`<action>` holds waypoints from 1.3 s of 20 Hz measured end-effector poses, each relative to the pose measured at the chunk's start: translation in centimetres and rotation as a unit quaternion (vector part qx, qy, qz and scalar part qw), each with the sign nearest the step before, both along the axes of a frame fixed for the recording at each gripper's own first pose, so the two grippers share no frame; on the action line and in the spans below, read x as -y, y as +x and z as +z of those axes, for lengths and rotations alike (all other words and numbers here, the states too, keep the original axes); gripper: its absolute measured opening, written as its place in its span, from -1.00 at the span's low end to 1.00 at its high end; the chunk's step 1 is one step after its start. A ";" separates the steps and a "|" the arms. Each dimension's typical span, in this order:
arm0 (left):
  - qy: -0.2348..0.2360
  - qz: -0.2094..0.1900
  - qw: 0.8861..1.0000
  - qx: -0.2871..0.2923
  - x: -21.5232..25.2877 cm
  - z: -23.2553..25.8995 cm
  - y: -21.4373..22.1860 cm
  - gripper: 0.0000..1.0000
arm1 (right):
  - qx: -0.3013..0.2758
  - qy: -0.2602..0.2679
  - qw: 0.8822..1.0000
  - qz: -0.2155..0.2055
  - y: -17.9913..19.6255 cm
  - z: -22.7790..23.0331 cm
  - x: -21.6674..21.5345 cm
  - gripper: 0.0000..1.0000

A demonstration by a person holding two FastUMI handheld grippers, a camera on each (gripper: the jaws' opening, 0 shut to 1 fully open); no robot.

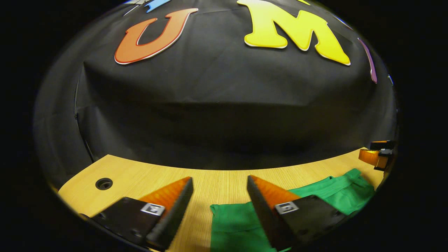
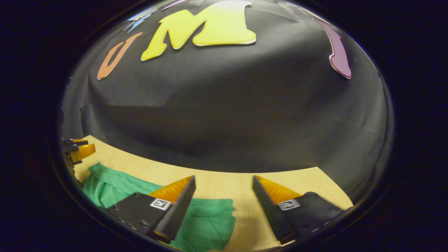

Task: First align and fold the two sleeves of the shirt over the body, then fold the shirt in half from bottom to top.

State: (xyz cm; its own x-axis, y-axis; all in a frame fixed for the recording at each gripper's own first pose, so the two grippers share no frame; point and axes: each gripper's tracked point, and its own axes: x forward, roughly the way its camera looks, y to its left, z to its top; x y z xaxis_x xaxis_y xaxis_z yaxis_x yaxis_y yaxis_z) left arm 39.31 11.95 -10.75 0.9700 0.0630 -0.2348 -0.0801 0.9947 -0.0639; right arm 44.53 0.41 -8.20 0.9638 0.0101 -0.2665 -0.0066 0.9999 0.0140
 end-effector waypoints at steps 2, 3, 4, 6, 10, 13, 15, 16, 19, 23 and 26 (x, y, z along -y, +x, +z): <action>-0.007 0.003 1.000 -0.011 0.2 0.0 -1.3 1.00 | 0.006 0.002 1.000 -0.007 -0.5 1.1 0.6 0.92; -0.016 -0.001 1.000 -0.013 0.7 0.5 -2.1 1.00 | 0.010 0.003 1.000 -0.010 -1.2 2.2 0.7 0.92; -0.024 -0.005 1.000 -0.012 1.0 1.1 -3.0 1.00 | 0.017 0.002 1.000 -0.012 -1.9 3.3 0.7 0.92; -0.038 -0.007 0.999 -0.013 1.5 2.0 -5.2 1.00 | 0.037 -0.006 0.999 -0.012 -4.4 6.2 0.8 0.92; -0.041 -0.007 0.999 -0.009 2.1 4.6 -11.9 1.00 | 0.052 -0.011 0.999 0.010 -10.5 9.5 -0.5 0.90; -0.044 -0.003 0.999 0.016 2.3 8.2 -17.8 1.00 | 0.041 0.012 0.999 0.025 -14.9 10.6 -1.0 0.92; -0.043 0.004 0.999 0.031 2.5 10.3 -21.7 1.00 | 0.047 0.016 0.998 0.036 -17.6 12.0 -1.1 0.90; -0.038 0.007 0.999 0.038 2.7 11.3 -23.7 1.00 | 0.057 0.010 0.997 0.041 -19.0 12.8 -1.2 0.90; -0.001 0.018 0.998 0.060 3.4 13.9 -30.2 1.00 | 0.095 -0.010 0.994 0.052 -25.3 14.4 -0.8 0.90; 0.036 0.025 0.996 0.081 5.0 15.9 -38.3 1.00 | 0.121 0.021 0.990 0.064 -35.6 15.4 0.4 0.89; 0.031 0.005 0.995 0.092 8.2 16.7 -43.6 1.00 | 0.135 0.022 0.989 0.063 -43.3 15.6 2.3 0.89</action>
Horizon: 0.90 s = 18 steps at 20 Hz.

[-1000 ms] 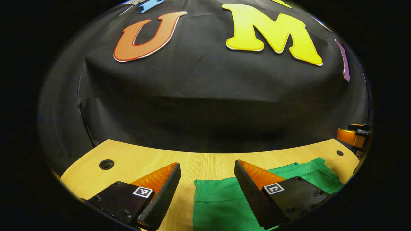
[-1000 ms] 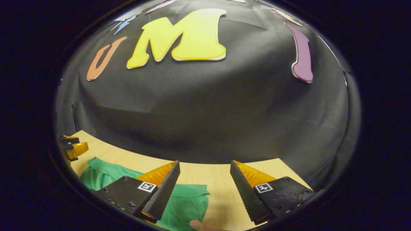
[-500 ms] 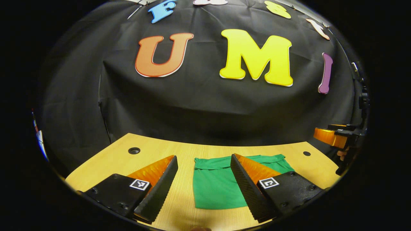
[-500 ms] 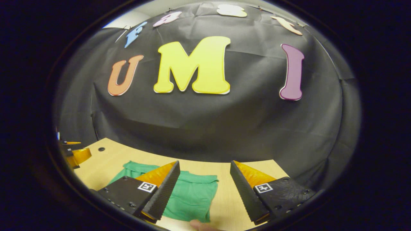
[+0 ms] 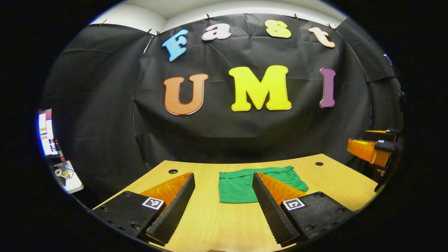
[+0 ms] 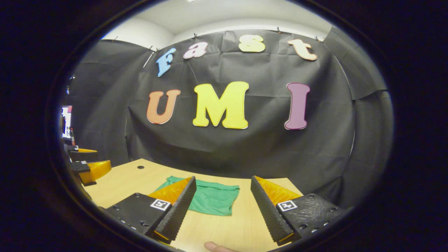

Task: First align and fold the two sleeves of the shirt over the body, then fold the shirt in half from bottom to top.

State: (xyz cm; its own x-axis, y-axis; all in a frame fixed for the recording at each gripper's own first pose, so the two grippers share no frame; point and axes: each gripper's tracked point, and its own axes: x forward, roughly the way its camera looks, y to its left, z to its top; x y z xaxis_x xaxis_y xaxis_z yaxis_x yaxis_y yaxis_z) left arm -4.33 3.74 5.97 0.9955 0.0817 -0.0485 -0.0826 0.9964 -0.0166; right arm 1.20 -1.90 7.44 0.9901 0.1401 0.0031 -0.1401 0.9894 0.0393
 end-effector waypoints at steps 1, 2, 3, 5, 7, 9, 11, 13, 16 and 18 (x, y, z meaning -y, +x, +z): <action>0.009 -0.012 1.000 0.001 1.2 0.2 -1.7 1.00 | 0.001 0.000 1.000 -0.006 -2.5 -0.3 0.8 0.90; 0.017 -0.022 1.000 0.001 2.5 0.3 -3.1 1.00 | 0.004 0.000 1.000 -0.007 -4.8 -0.6 1.5 0.90; 0.021 -0.035 0.999 -0.001 3.9 0.2 -4.3 1.00 | 0.008 0.000 1.000 -0.009 -7.0 -0.8 2.0 0.87; 0.018 -0.057 0.998 0.006 6.3 0.2 -6.2 1.00 | 0.012 0.007 1.000 -0.015 -10.3 -1.4 3.1 0.90; 0.009 -0.068 0.998 0.006 7.7 -0.3 -8.2 1.00 | 0.004 0.008 1.000 -0.020 -12.3 -2.5 3.5 0.89; 0.011 -0.063 0.998 0.018 7.2 -0.3 -9.9 1.00 | -0.006 0.008 1.000 -0.016 -13.6 -3.2 2.8 0.92; 0.021 -0.044 0.998 0.025 5.9 -0.4 -10.7 1.00 | -0.010 0.004 1.000 -0.015 -14.3 -3.9 2.2 0.89; 0.012 -0.034 0.999 0.037 5.1 -0.3 -10.7 1.00 | -0.007 -0.004 1.000 -0.020 -14.4 -3.9 1.8 0.92; -0.012 -0.045 0.998 0.031 4.5 -1.8 -10.1 1.00 | 0.001 -0.001 0.999 -0.032 -14.2 -3.8 1.8 0.90; -0.013 -0.046 0.999 0.011 3.6 -2.7 -10.0 1.00 | 0.011 0.000 0.999 -0.041 -14.0 -4.0 2.1 0.91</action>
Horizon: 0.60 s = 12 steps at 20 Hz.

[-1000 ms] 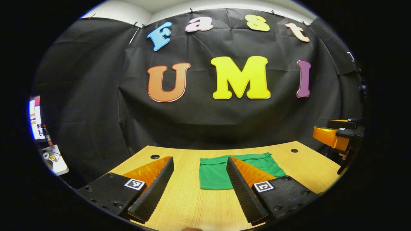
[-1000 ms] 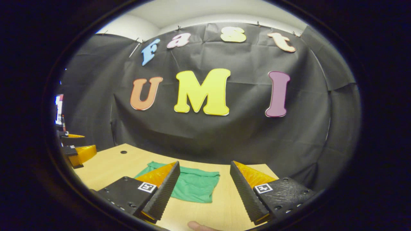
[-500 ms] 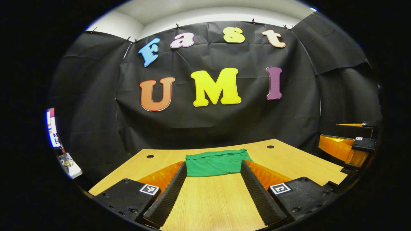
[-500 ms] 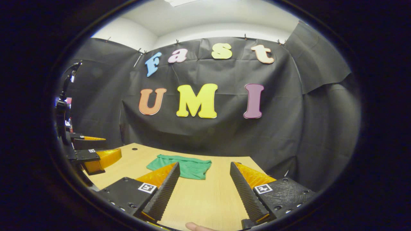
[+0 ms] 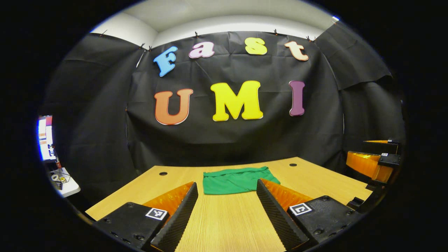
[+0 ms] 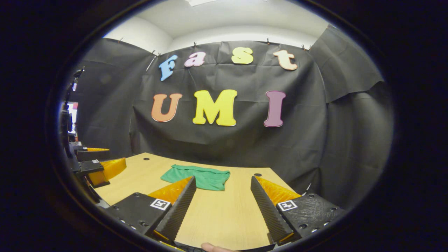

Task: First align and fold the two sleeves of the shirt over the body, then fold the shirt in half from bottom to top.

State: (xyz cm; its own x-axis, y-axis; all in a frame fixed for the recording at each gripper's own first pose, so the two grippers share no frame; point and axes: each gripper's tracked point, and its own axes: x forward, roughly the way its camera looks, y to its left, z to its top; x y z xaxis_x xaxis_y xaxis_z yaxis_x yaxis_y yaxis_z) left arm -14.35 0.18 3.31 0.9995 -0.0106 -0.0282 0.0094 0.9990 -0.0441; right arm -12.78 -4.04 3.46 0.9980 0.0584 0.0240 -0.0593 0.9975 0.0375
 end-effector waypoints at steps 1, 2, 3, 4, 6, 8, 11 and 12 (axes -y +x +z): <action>0.003 0.006 1.000 0.009 -0.8 0.6 0.2 1.00 | -0.003 -0.002 1.000 -0.006 0.1 -0.5 0.2 0.90; 0.004 0.013 1.000 0.011 -1.5 0.9 0.2 1.00 | -0.010 -0.004 1.000 -0.007 0.2 -1.0 0.1 0.90; 0.004 0.013 1.000 0.014 -1.8 0.9 0.1 1.00 | -0.017 -0.005 1.000 -0.007 0.3 -1.5 -0.2 0.90; 0.002 0.006 1.000 0.021 -1.8 1.2 0.0 1.00 | -0.024 -0.007 1.000 -0.006 0.2 -1.9 -0.3 0.89; -0.004 0.001 1.000 0.019 -2.1 0.9 0.0 1.00 | -0.034 -0.012 0.999 -0.003 0.3 -2.4 -0.7 0.90; -0.006 0.004 1.000 0.014 -2.7 0.8 0.3 1.00 | -0.029 -0.019 0.999 0.000 0.2 -2.1 -0.9 0.92; -0.006 -0.003 1.000 0.013 -2.3 0.7 0.2 1.00 | -0.023 -0.016 1.000 0.003 0.2 -1.9 -1.3 0.89; -0.006 -0.006 1.000 0.013 -2.2 0.6 0.3 1.00 | -0.023 -0.018 1.000 0.001 0.2 -2.0 -1.2 0.92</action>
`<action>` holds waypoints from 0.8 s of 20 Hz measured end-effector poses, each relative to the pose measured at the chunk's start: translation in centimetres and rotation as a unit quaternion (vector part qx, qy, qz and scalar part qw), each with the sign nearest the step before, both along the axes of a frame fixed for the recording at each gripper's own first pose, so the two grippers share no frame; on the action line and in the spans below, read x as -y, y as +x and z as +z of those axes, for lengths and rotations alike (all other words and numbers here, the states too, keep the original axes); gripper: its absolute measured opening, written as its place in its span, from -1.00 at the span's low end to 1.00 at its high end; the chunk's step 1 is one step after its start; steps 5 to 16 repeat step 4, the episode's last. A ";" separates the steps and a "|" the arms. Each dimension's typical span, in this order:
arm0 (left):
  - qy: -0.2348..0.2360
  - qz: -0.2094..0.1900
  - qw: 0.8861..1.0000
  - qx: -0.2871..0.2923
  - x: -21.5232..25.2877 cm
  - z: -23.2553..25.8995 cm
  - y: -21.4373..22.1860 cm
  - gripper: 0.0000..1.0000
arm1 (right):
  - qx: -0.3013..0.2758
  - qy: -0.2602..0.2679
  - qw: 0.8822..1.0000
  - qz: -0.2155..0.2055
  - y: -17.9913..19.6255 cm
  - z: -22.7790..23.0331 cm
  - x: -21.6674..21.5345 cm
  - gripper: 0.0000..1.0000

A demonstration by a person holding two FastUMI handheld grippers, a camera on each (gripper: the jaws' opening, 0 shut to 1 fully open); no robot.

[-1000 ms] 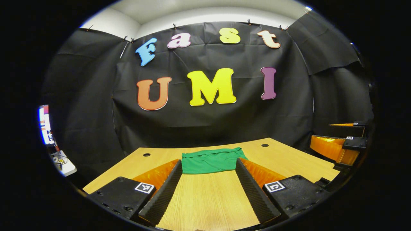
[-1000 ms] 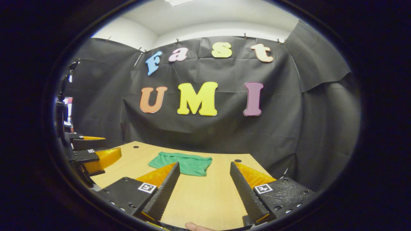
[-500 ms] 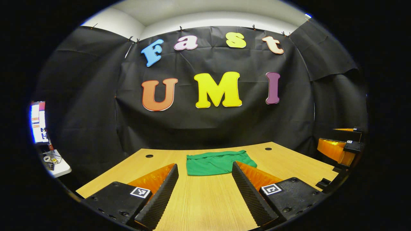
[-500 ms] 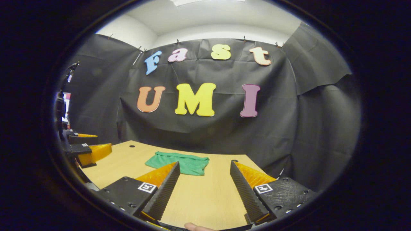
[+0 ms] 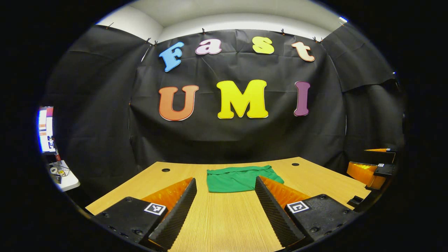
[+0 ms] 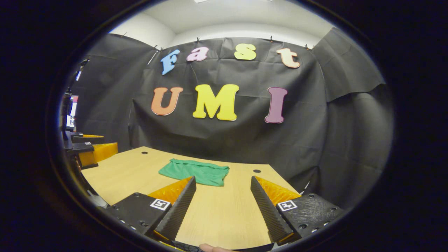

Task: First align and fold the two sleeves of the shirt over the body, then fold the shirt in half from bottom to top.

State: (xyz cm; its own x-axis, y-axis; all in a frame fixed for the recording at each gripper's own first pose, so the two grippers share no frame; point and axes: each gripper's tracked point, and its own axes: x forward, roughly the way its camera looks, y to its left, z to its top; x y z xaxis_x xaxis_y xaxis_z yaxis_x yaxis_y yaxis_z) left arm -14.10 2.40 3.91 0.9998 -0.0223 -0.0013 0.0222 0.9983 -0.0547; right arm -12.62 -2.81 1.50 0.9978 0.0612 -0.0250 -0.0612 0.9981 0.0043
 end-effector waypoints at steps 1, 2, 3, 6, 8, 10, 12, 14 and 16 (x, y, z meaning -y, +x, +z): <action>0.001 -0.002 1.000 0.000 0.1 -0.1 0.0 1.00 | 0.000 -0.005 1.000 -0.002 -0.1 -0.1 0.2 0.89; 0.002 -0.003 1.000 0.000 0.1 -0.1 0.0 1.00 | 0.002 -0.009 1.000 -0.004 -0.1 0.0 0.2 0.92; 0.003 -0.002 1.000 0.000 0.0 -0.1 0.1 1.00 | 0.003 -0.011 1.000 -0.005 -0.2 0.0 0.2 0.90; 0.002 0.000 1.000 -0.001 -0.3 -0.2 0.2 1.00 | 0.002 -0.012 1.000 -0.007 -0.3 -0.1 0.2 0.92; 0.002 0.000 1.000 -0.001 -0.3 -0.2 0.2 1.00 | 0.002 -0.012 1.000 -0.007 -0.3 -0.1 0.2 0.92; 0.002 0.000 1.000 -0.001 -0.3 -0.2 0.2 1.00 | 0.002 -0.012 1.000 -0.007 -0.3 -0.1 0.2 0.92; 0.002 0.000 1.000 -0.001 -0.3 -0.2 0.2 1.00 | 0.002 -0.012 1.000 -0.007 -0.3 -0.1 0.2 0.92; 0.002 0.000 1.000 -0.001 -0.3 -0.2 0.2 1.00 | 0.002 -0.012 1.000 -0.007 -0.3 -0.1 0.2 0.92; 0.002 0.000 1.000 -0.001 -0.3 -0.2 0.2 1.00 | 0.002 -0.012 1.000 -0.007 -0.3 -0.1 0.2 0.92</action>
